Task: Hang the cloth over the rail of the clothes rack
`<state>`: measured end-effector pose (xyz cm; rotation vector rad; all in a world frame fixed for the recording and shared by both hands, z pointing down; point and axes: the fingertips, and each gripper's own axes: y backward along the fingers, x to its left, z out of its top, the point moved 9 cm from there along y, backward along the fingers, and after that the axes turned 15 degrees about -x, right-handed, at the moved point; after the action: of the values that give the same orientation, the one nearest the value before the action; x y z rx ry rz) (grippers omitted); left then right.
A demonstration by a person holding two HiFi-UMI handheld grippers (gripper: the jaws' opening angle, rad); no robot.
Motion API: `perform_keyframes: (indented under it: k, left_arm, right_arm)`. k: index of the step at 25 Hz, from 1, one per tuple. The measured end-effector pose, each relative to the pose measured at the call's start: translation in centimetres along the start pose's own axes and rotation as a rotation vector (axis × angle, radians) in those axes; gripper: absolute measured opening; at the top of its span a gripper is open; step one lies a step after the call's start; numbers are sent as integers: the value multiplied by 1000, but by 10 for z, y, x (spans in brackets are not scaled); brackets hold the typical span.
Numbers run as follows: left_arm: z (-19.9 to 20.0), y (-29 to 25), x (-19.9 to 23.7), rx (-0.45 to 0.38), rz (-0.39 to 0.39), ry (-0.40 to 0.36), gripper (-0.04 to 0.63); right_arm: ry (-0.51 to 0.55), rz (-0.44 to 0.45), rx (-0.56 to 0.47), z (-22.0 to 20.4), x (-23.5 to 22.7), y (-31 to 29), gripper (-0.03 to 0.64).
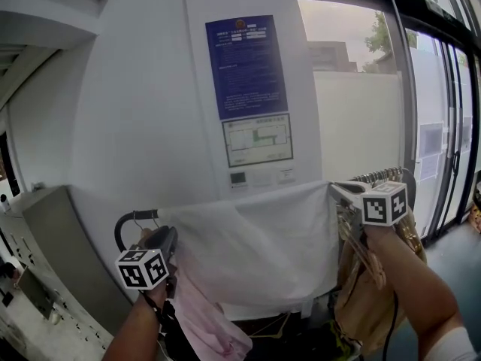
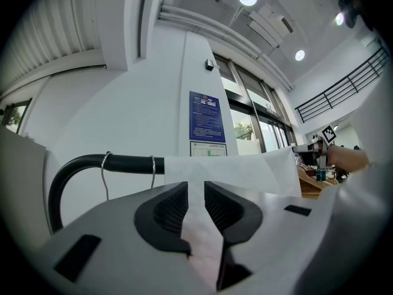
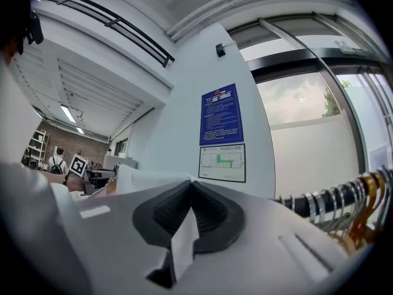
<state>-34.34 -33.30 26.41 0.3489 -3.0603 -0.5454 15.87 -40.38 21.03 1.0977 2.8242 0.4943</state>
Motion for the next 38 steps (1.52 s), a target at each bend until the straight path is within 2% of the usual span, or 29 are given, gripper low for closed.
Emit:
perform_keyframes:
  k: [7,12,21,26,33,38]
  left_arm:
    - [32,-18,-4,-58,7,-74,72]
    - [39,-34,3,-10,34,-113,72]
    - [40,-44,7,7,56,-132,49]
    - [37,-49,7,23,56,-115,49]
    - [38,-54,6,26,68,-107,48]
    - [38,-53,6,18,75,-90,49]
  right_arm:
    - [-5,-31,13,23,-14,-2,5]
    - [-30,-41,20,20,-19,-2,6]
    - [-49,-95,30,18,-38,9,6]
    - [-56,-148,49,14,-52,23,6]
    - [-75,-140,70,1,-57,31,8]
    - [-54,-158,41,6,-61,40,29]
